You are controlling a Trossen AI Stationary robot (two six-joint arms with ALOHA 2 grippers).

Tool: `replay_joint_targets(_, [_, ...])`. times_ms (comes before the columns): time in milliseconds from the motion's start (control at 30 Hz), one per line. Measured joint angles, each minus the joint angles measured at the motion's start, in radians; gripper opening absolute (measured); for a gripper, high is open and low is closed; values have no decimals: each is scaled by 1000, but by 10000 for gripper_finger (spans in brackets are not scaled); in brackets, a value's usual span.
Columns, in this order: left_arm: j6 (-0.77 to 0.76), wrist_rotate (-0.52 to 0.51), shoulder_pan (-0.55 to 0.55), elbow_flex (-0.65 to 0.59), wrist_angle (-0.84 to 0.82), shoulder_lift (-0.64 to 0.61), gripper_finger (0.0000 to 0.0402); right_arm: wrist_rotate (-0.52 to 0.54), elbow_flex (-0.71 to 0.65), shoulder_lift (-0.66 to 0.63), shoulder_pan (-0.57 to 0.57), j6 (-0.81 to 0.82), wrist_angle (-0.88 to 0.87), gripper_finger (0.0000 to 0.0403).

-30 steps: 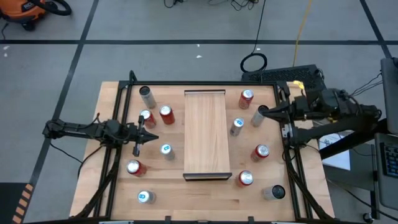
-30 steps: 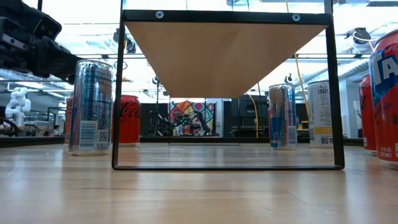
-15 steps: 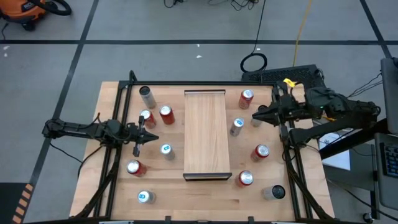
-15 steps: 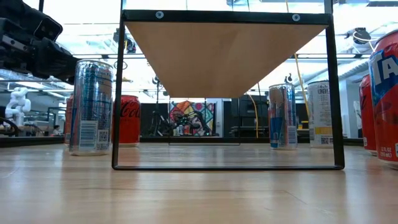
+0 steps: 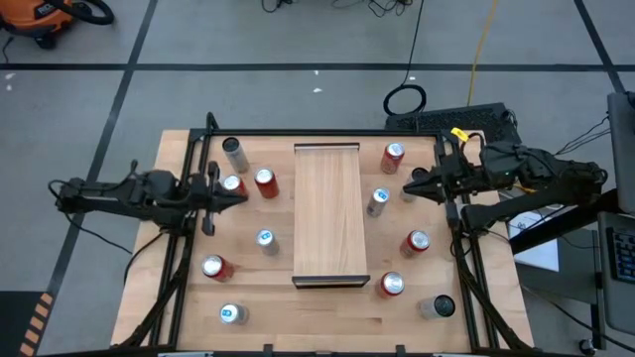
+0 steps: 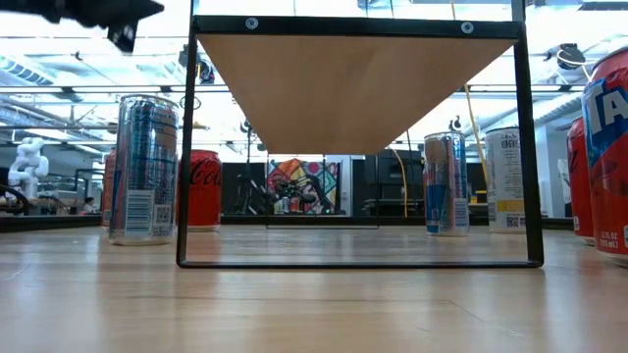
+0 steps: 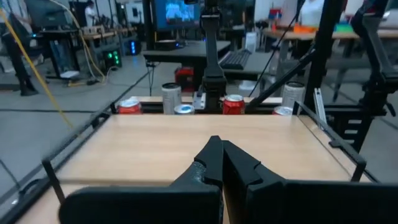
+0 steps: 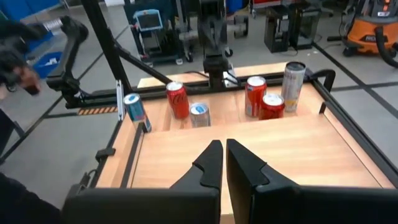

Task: Place canned beverage on shelf
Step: Put the top right blue soda can on the shelf

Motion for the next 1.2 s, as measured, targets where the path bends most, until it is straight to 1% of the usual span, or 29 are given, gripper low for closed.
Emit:
replay_joint_targets(167, [17, -10, 0, 237, -113, 179, 0, -1, 0, -4, 0, 0, -56, 0])
replay_joint_targets(267, [38, -10, 0, 364, -143, 291, 0, -1, 0, -7, 0, 0, -86, 0])
replay_joint_targets(433, [47, -10, 0, 522, -175, 469, 0, -6, 0, -15, 0, 3, -146, 0])
replay_joint_targets(500, [47, -10, 0, 569, -178, 535, 0, -8, 0, -16, 0, 42, -178, 0])
replay_joint_targets(600, [44, -10, 0, 623, -158, 629, 0, -13, 0, -18, 0, 143, -233, 0])
replay_joint_targets(667, [44, -11, 0, 657, -135, 686, 0, -52, 0, -21, 0, 193, -275, 0])
replay_joint_targets(767, [42, -32, 0, 702, -70, 766, 0, -99, 0, -21, 0, 209, -318, 0])
replay_joint_targets(833, [-8, -70, 0, 726, -49, 814, 0, -111, 0, -21, 0, 209, -336, 0])
replay_joint_targets(933, [-133, -93, 0, 762, -37, 883, 0, -105, 0, -21, 0, 209, -345, 0])
replay_joint_targets(1000, [-169, -92, 0, 770, -37, 914, 0, -69, 0, -21, 0, 215, -341, 0])
replay_joint_targets(1100, [-240, -80, -1, 775, -32, 941, 0, -6, 0, -20, 0, 297, -342, 0])
replay_joint_targets(1200, [-332, -80, 0, 777, -29, 950, 0, 1, 0, -20, -1, 384, -342, 0])
